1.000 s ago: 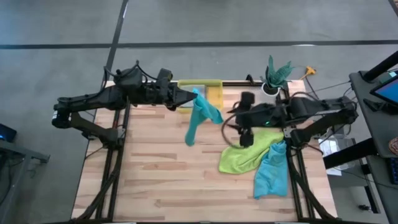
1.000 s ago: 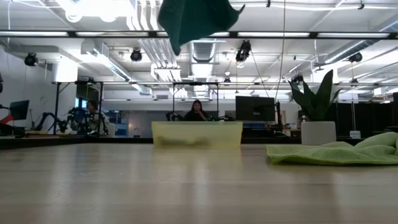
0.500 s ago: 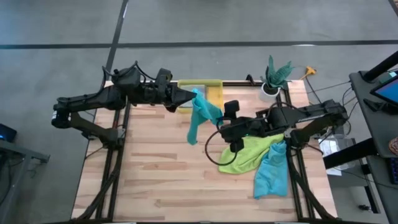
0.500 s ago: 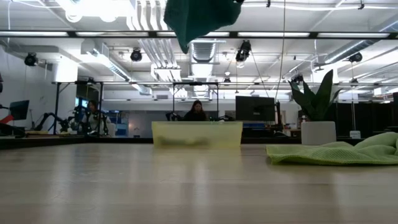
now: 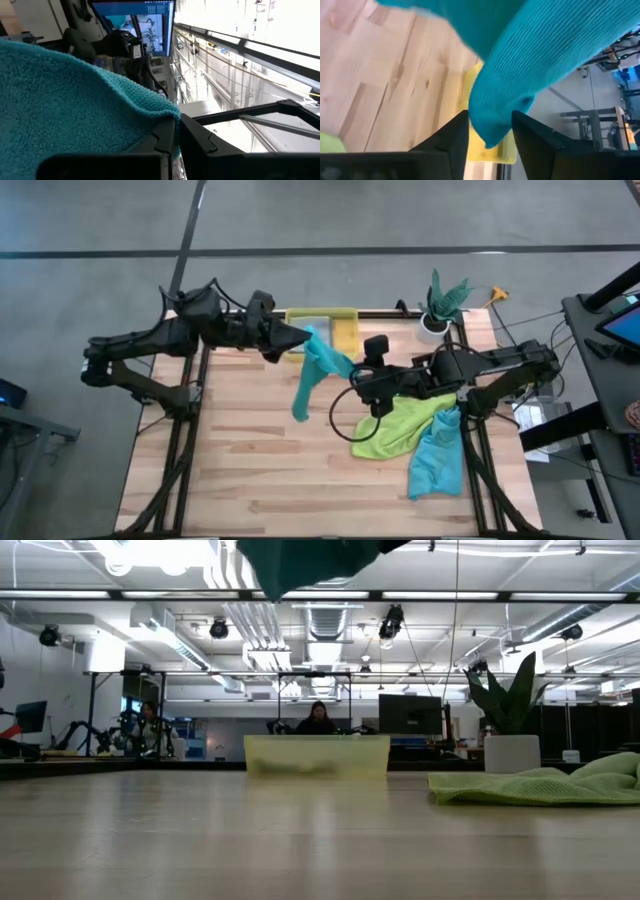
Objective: Fold microfiber towels
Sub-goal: Fold the blue microfiber cloth
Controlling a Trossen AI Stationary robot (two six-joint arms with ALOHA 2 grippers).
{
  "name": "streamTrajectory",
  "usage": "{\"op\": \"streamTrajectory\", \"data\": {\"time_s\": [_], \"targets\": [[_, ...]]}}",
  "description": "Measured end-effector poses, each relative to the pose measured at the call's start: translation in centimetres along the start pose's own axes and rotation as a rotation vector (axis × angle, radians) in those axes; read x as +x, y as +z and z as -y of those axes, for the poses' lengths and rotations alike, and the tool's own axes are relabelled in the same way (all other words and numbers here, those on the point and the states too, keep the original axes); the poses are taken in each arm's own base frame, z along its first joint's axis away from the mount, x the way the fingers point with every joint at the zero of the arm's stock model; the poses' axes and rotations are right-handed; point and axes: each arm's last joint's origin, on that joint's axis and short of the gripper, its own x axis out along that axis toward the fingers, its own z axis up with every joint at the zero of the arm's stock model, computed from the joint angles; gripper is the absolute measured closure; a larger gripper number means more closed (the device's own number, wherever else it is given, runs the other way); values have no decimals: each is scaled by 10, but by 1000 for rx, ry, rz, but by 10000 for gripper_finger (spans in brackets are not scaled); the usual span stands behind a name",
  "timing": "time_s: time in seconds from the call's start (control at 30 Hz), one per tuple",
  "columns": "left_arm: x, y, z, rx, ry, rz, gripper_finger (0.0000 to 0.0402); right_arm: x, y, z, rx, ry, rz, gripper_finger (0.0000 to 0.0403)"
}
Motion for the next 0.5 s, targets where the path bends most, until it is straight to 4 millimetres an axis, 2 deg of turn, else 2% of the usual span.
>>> {"op": "streamTrajectory", "data": {"time_s": [0.3, 0.5], "targets": [[-7, -1, 5, 6, -8, -9, 396, -5, -4, 2, 53, 5, -16, 315], [-7, -3, 0, 18, 38, -49, 396, -28, -6, 18, 157, -31, 46, 387]]}}
